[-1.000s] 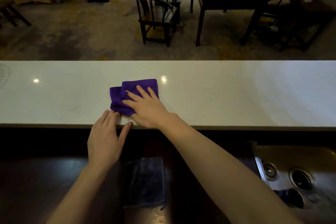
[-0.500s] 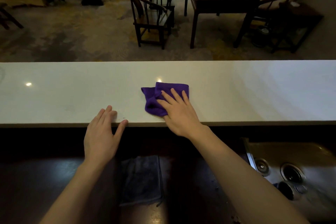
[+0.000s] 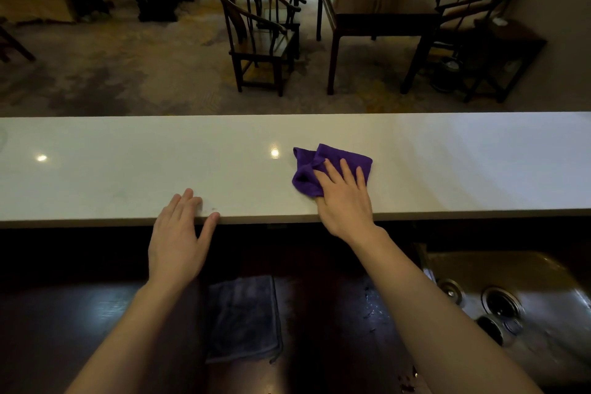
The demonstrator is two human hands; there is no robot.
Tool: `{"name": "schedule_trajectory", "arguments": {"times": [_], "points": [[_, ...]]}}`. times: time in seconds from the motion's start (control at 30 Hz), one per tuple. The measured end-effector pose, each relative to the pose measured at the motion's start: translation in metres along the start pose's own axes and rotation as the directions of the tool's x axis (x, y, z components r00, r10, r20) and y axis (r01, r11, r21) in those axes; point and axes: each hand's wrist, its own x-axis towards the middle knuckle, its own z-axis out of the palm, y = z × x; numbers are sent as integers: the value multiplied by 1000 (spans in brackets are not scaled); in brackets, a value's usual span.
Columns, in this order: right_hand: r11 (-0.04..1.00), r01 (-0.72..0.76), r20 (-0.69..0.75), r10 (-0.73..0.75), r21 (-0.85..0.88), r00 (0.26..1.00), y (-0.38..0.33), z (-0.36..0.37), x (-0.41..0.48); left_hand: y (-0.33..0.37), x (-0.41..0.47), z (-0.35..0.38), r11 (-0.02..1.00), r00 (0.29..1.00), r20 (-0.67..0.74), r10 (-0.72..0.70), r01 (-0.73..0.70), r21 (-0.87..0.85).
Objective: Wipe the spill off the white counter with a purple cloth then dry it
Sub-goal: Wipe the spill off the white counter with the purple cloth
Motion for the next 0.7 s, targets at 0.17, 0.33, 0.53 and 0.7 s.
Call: {"name": "schedule_trajectory", "arguments": {"times": [0.17, 0.33, 0.53, 0.7], "points": [[737, -155, 53, 160, 658, 986, -5, -33, 4, 2, 6, -4, 1000, 997, 78, -11, 10, 13], [167, -225, 194, 183, 960, 964, -3, -64, -9, 20, -4, -8, 977, 999, -7, -38, 36, -212], [-259, -377, 419, 130, 889, 899, -6, -75, -37, 74, -14, -1, 767, 991, 118, -57, 119, -630], [-358, -466, 506, 20, 809, 862, -17, -85, -53, 97, -13, 3, 270, 836, 453, 311, 379, -885]]}}
